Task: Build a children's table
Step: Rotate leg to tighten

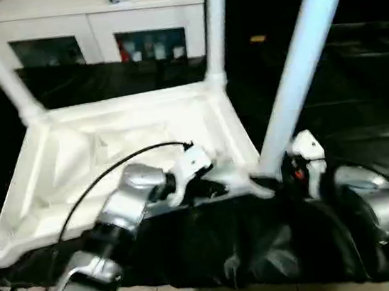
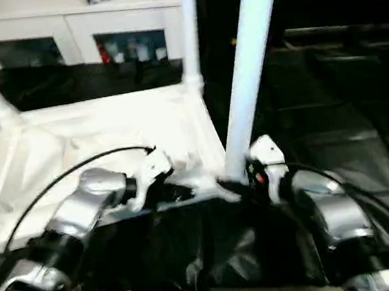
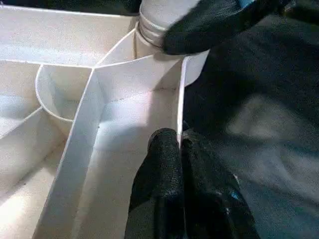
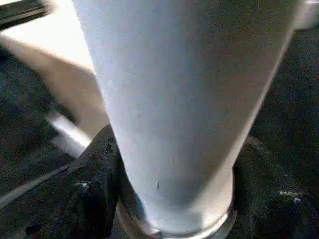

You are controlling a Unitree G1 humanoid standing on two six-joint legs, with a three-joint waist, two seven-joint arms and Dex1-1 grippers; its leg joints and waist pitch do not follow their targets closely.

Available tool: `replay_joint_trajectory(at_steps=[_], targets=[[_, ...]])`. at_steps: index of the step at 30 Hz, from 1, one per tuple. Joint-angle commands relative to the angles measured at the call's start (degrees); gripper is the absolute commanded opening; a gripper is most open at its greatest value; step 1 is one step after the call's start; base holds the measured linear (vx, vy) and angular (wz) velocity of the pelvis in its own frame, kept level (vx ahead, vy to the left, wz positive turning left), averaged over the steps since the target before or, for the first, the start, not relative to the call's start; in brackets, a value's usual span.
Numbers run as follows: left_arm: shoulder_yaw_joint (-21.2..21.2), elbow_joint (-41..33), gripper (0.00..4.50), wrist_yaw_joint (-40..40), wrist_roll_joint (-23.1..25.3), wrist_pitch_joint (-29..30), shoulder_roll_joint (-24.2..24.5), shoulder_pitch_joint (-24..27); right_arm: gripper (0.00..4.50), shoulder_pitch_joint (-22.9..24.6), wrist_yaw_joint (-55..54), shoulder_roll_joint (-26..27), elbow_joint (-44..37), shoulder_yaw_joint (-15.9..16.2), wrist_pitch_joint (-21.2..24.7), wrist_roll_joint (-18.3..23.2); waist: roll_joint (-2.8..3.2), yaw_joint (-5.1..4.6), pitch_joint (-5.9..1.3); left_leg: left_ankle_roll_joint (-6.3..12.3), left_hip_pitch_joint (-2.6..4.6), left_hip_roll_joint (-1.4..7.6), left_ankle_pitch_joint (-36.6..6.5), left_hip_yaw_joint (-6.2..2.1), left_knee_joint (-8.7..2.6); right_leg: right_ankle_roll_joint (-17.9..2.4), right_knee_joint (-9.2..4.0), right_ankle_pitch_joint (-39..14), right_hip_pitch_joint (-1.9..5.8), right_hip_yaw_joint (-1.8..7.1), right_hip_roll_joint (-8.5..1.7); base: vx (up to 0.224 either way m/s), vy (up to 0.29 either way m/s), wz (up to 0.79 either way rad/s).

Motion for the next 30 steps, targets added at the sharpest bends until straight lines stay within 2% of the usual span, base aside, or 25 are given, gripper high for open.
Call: replay_joint_trajectory(at_steps=[1, 2, 3, 4, 6, 11, 12, 14, 18, 23, 25, 26, 30], targets=[[0.33, 0.58, 0.0, 8.4, -0.28, 0.81, -5.71, -3.05, 2.66, -2.0, -8.58, 5.14, 2.07, 1.61, -0.75, -1.49, -0.29, -0.61, -3.37, -2.21, 1.81, 3.22, -21.43, -2.44, -4.9, -10.81, -5.7, -23.99, 1.06, 1.94, -3.81, 0.0, 0.0, 0.0], [0.34, 0.69, 0.0, 8.7, -0.23, 0.84, -5.86, -3.13, 2.66, -2.04, -9.01, 5.36, 2.1, 1.53, -0.78, -1.52, -0.61, -0.63, -3.6, -2.49, 1.91, 3.15, -21.28, -2.64, -4.9, -10.36, -5.77, -24.05, 1.31, 1.77, -3.88, 0.0, 0.0, 0.0], [0.38, 1.33, 0.0, 10.57, 0.15, 0.89, -6.77, -3.6, 2.66, -2.34, -11.81, 6.88, 2.24, 0.92, -0.89, -1.59, -0.39, -0.56, -3.63, -1.8, 1.65, 3.16, -19.95, -2.56, -4.91, -10.31, -5.73, -21.84, 1.46, 1.96, -3.9, 0.0, 0.0, 0.0], [0.5, 1.65, 0.0, 11.43, 0.38, 0.85, -7.19, -3.78, 2.66, -2.46, -12.93, 7.66, 2.22, 0.61, -0.95, -1.57, -0.36, -0.59, -3.64, -1.47, 1.59, 3.19, -19.36, -2.45, -4.87, -10.48, -5.69, -20.42, 1.38, 2.04, -3.82, 0.0, 0.0, 0.0], [0.47, 1.75, 0.0, 11.67, 0.59, 0.81, -7.39, -3.84, 2.66, -2.53, -13.58, 8.28, 2.1, 0.47, -1.03, -1.58, -0.42, -0.71, -3.96, 0.12, 1.15, 3.04, -16.34, -2.23, -4.66, -11.54, -5.11, -14.56, 1.8, 2.0, -3.6, 0.0, 0.0, 0.0], [-0.03, 0.97, 0.0, 9.75, 1.09, -0.17, -7.09, -3.18, 2.66, -2.63, -14.26, 9.8, 2.18, 0.35, -2.16, -2.07, -0.35, -0.63, -4.1, 2.14, 0.89, 3.02, -13.21, -2.06, -4.33, -12.78, -4.7, -10.86, 2.07, 1.94, -3.63, 0.0, 0.0, 0.0], [-0.21, 0.76, 0.0, 9.14, 1.06, -0.44, -6.92, -3.03, 2.66, -2.61, -14.2, 9.84, 2.24, 0.32, -2.35, -2.07, -0.31, -0.68, -4.06, 2.28, 0.91, 3.04, -13.12, -2.04, -4.37, -12.94, -4.66, -10.64, 2.07, 1.91, -3.55, 0.0, 0.0, 0.0], [-0.41, 0.8, 0.0, 8.48, 1.08, -0.96, -6.83, -2.94, 3.22, -2.73, -14.58, 10.04, 2.65, 0.09, -2.76, -2.21, -0.26, -0.77, -3.97, 2.17, 0.99, 3.08, -14.06, -2.06, -4.46, -12.9, -4.83, -11.83, 2.0, 1.91, -3.56, 0.0, 0.0, 0.0], [-1.57, 0.16, 0.0, 5.53, 0.97, -2.57, -5.48, -2.41, 3.55, -2.37, -11.75, 9.41, 1.53, -1.0, -2.39, 0.49, -0.19, -0.88, -3.87, 1.48, 1.17, 3.14, -16.22, -2.12, -4.63, -12.39, -5.11, -14.39, 1.88, 1.97, -3.61, 0.0, 0.0, 0.0], [-2.52, -1.31, 0.0, 0.74, 0.41, -3.83, -3.07, -1.57, 4.01, -1.19, -5.35, 5.73, -0.87, 0.95, -2.26, 0.38, -0.12, -0.88, -3.9, 1.86, 1.02, 3.23, -15.2, -2.08, -4.61, -12.93, -4.79, -11.65, 2.03, 2.01, -3.56, 0.0, 0.0, 0.0], [-2.95, -2.23, 0.0, -2.27, -0.01, -4.81, -1.67, -1.06, 4.01, -0.39, -1.08, 3.37, -2.06, 2.22, -2.52, 0.35, -0.18, -0.75, -3.9, 1.99, 1.05, 3.24, -14.94, -2.08, -4.55, -13.14, -4.81, -11.26, 2.14, 1.98, -3.6, 0.0, 0.0, 0.0], [-3.45, -3.4, 0.0, -5.96, -0.57, -5.78, 0.14, -0.44, 4.01, 0.58, 4.31, 0.66, -3.49, 3.36, -2.18, 1.08, -0.05, -0.59, -3.94, 2.35, 1.02, 3.29, -14.93, -2.07, -4.51, -13.24, -4.75, -11.01, 2.2, 2.02, -3.64, 0.0, 0.0, 0.0], [-3.98, -4.7, 0.0, -10.19, -1.58, -6.39, 1.9, 0.27, 4.01, 1.69, 10.74, -2.43, -4.99, 4.7, -2.43, 1.79, -0.12, -0.18, -3.77, 2.53, 1.16, 3.53, -15.86, -1.92, -4.54, -13.89, -4.76, -12.34, 2.0, 2.04, -3.66, 0.0, 0.0, 0.0]])
